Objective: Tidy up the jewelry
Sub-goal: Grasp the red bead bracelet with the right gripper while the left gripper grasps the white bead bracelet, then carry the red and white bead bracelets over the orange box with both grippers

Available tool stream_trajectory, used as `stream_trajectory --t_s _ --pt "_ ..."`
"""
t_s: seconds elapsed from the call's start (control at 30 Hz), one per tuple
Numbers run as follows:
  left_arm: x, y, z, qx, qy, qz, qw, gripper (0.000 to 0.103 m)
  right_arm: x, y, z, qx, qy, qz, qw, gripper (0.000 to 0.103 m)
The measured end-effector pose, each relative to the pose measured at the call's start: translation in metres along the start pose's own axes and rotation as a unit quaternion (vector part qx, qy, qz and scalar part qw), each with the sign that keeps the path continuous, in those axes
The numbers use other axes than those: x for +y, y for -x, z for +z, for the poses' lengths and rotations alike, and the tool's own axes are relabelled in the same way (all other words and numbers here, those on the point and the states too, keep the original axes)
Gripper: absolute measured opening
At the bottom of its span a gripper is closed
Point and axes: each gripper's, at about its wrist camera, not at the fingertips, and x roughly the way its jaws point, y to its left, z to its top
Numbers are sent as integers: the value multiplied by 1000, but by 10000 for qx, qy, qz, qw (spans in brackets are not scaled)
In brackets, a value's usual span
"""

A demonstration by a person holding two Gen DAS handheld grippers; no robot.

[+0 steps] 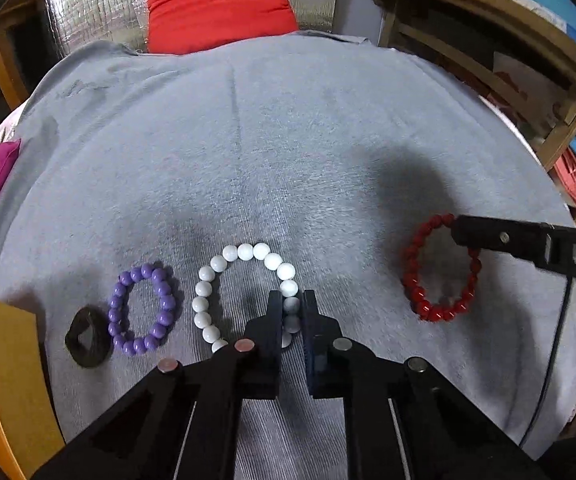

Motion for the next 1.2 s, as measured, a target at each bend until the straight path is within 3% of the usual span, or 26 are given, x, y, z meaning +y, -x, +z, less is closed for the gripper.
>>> stream_trajectory --t_s 0.1,0.23,0.33,0.43,0.5,0.57,0.73,0.97,1.2 --pt "-3 17 -7 -167 -11 -140 9998 9 -9 3 0 100 -123 157 9998 14" --pt "-5 38 -15 -411 -13 -280 9988 9 -13 1 2 155 -86 67 9998 16" --pt "-3 54 -22 -564 41 -383 9977 9 -8 -8 -1 278 -39 -32 9996 32" --pt "1 70 -27 -706 90 -432 9965 9 0 -19 -4 333 214 -302 9988 33" --pt "5 83 -31 -813 148 -471 9955 9 9 -24 -6 212 447 -544 9973 31" --pt "10 96 -34 -910 226 -486 9944 9 17 -25 -7 130 643 -710 9953 11" --pt "29 139 -51 -1207 432 -447 9907 9 40 -20 -5 -187 804 -753 9937 10" --pt "75 201 -76 -1668 837 -157 9823 9 107 10 -2 -988 981 168 9901 10" --pt "135 239 -109 -1788 1276 335 9750 9 194 15 -10 -1521 1121 1554 9696 11"
